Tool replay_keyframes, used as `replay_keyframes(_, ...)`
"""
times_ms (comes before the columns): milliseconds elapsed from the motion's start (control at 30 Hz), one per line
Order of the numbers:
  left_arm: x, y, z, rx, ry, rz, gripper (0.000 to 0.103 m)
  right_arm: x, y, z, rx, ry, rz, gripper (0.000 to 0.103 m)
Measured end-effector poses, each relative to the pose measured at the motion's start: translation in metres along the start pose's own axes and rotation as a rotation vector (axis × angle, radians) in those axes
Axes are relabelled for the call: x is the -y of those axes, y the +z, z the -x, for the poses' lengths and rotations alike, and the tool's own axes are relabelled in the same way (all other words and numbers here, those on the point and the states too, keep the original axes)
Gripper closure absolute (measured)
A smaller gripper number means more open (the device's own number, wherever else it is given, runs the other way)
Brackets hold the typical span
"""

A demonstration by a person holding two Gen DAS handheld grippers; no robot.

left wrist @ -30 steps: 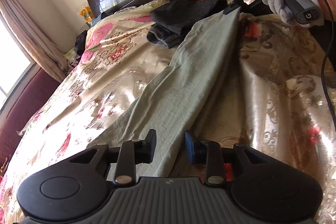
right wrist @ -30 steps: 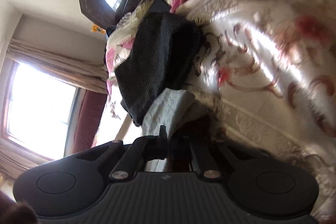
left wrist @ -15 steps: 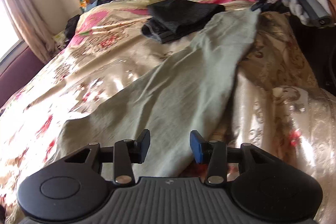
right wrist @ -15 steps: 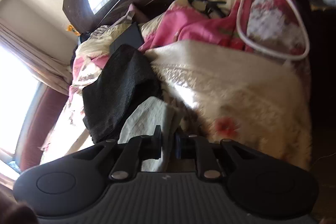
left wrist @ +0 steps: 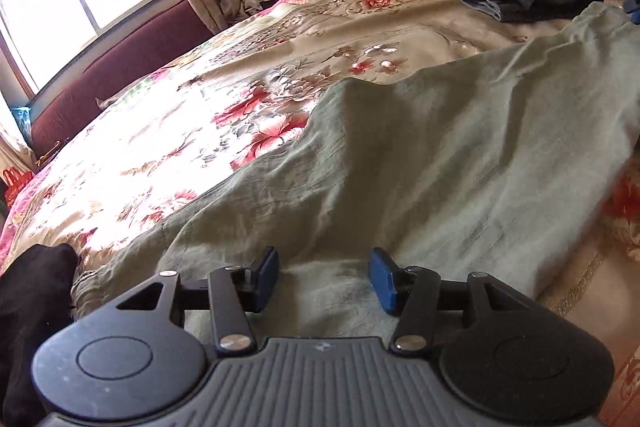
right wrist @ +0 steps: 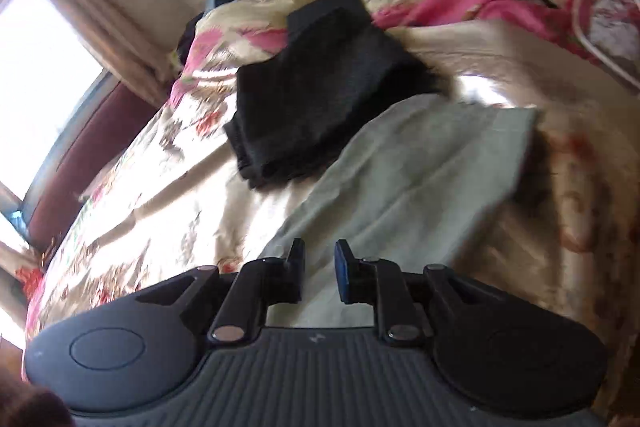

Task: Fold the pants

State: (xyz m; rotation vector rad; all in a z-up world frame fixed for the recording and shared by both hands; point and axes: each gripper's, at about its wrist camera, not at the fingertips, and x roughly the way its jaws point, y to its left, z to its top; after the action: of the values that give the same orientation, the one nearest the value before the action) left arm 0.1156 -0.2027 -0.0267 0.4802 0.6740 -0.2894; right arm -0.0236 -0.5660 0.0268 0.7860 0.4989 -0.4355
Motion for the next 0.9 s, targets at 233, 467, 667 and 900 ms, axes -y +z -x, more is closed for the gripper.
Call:
replay_keyframes(233,0.034,0.023,0.001,0.032,-0.057,-0.044,0.039,0.068,0.002,0.018,0.050,-0.041,-0.158,0.080)
replay_keyframes(467,0.068,0.040,0.007,0.048,-0.085,-0.167,0.039,0.090,-0.001,-0.015,0.045,0.119,-0.326,0.076)
replay_keyframes(667,0.077,0.045,0.004,0.041,-0.113,-0.157,0.039,0.091,-0.003,-0.018,0.076,0.167,-0.342,0.065)
replay_keyframes(900,0.093,0.051,0.019,0.143,-0.155,-0.139,0.039,0.017,0.013,-0.008,0.072,0.247,-0.166,0.099)
